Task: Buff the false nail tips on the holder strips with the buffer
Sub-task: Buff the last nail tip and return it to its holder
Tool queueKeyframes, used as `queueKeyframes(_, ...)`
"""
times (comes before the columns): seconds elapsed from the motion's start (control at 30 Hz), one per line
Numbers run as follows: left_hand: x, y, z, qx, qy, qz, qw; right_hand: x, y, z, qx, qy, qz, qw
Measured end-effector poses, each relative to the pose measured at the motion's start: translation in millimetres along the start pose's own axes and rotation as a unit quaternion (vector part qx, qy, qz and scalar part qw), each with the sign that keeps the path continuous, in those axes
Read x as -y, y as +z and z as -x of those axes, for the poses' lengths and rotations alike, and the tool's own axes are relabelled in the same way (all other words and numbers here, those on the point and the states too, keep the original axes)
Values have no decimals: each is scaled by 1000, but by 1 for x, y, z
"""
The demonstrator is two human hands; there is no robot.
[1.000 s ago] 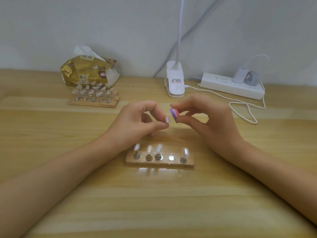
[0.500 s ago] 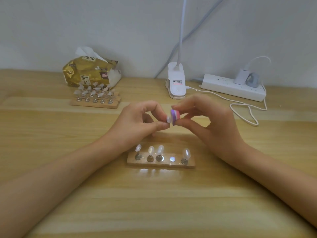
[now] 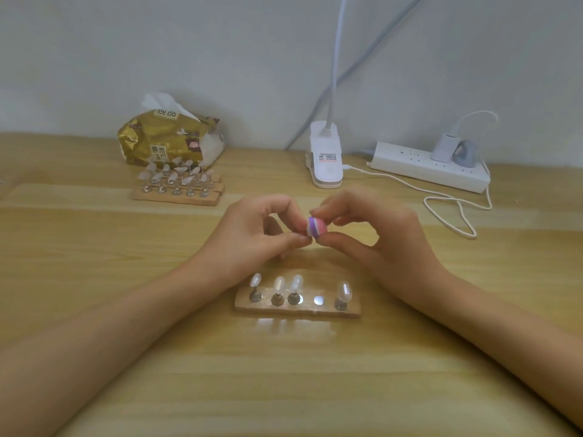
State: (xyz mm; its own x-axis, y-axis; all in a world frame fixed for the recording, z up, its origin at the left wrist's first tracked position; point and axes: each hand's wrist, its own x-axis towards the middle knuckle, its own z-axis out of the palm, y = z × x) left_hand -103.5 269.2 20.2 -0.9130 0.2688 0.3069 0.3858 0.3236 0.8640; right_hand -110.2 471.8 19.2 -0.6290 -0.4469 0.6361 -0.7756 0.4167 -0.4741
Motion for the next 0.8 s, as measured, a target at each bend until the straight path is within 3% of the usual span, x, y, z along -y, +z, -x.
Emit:
queueKeyframes(0.07, 1, 0, 0, -3, -2, 7, 1000, 1, -3, 0, -5, 22, -22, 1000)
queueKeyframes(0.17, 0, 1, 1, 1, 8, -4, 1000, 3, -3, 0, -33, -31, -21, 999)
queueKeyframes(0.3, 1, 1, 1, -2, 11, -7, 1000, -1, -2, 2, 2, 33, -17, 999)
queueKeyframes(0.4, 1, 0, 0, 5, 14, -2, 1000, 2, -1, 1, -23, -28, 3, 999)
queueKeyframes(0.6, 2, 0, 0, 5, 7, 7, 1000, 1, -3, 1, -28, -50, 7, 998)
queueKeyframes(0.7, 3, 0, 0, 6, 7, 4, 1000, 0, -3, 2, 27, 11, 4, 1000)
queueKeyframes(0.8, 2, 1, 0, 5, 9, 2, 1000, 2, -3, 0, -19, -4, -2, 1000)
